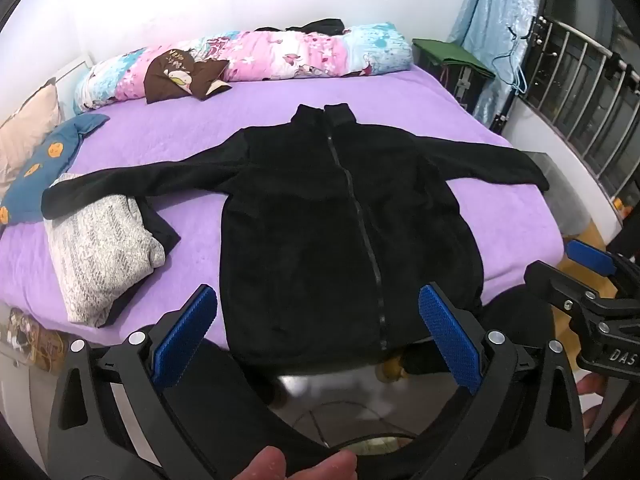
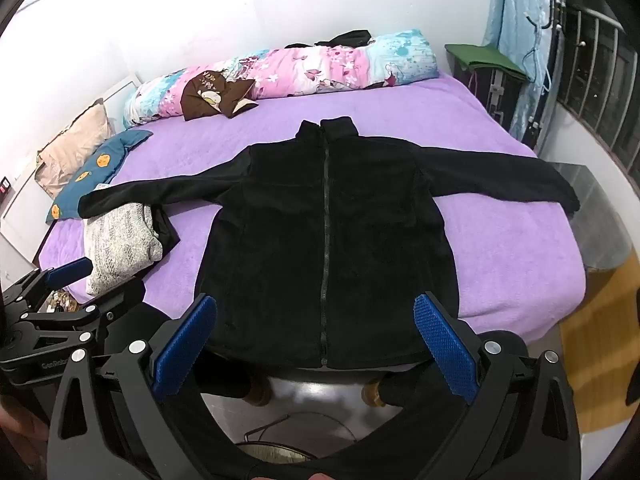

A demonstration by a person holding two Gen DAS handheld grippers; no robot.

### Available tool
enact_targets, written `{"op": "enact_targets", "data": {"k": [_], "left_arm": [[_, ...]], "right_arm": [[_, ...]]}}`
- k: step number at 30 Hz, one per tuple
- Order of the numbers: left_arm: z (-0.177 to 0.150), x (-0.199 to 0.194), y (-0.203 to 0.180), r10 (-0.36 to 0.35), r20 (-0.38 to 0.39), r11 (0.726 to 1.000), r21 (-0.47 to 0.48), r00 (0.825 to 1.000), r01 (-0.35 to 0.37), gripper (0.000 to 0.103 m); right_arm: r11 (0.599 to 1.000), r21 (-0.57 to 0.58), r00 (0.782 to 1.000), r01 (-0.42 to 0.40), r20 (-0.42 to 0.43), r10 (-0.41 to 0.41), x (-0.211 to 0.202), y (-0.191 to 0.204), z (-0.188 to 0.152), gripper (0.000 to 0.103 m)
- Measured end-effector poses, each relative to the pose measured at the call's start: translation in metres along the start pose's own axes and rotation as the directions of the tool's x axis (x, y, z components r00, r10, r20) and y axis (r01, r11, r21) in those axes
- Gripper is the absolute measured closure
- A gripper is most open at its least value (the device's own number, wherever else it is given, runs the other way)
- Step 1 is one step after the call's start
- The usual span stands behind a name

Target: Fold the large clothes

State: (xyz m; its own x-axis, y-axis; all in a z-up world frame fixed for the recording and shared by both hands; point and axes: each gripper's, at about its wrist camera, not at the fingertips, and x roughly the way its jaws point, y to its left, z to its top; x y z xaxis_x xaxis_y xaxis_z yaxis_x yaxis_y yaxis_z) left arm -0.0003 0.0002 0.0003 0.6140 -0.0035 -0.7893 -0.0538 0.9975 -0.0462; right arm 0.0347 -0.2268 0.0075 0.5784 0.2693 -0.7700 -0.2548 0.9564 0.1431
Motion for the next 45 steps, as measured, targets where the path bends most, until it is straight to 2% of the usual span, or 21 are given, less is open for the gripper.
{"op": "enact_targets", "data": {"k": [32,45], "left_arm": [[-0.0019,-0.0021,0.0026,0.003,-0.002,1.0,0.002,1.0,-0.003,0.006],[-0.0002,-0.0029,0.0074,-0.009,-0.003,1.0,-0.026,1.0,0.009,0.006]], "right_arm": [[1.0,-0.01,1.0,0.008,0.01,-0.008,-0.0006,-0.0042,0.0008,0.006],[1.0,-0.015,1.0,0.005,0.013,-0.005,-0.0001,-0.0038,0.0022,0.006]]}}
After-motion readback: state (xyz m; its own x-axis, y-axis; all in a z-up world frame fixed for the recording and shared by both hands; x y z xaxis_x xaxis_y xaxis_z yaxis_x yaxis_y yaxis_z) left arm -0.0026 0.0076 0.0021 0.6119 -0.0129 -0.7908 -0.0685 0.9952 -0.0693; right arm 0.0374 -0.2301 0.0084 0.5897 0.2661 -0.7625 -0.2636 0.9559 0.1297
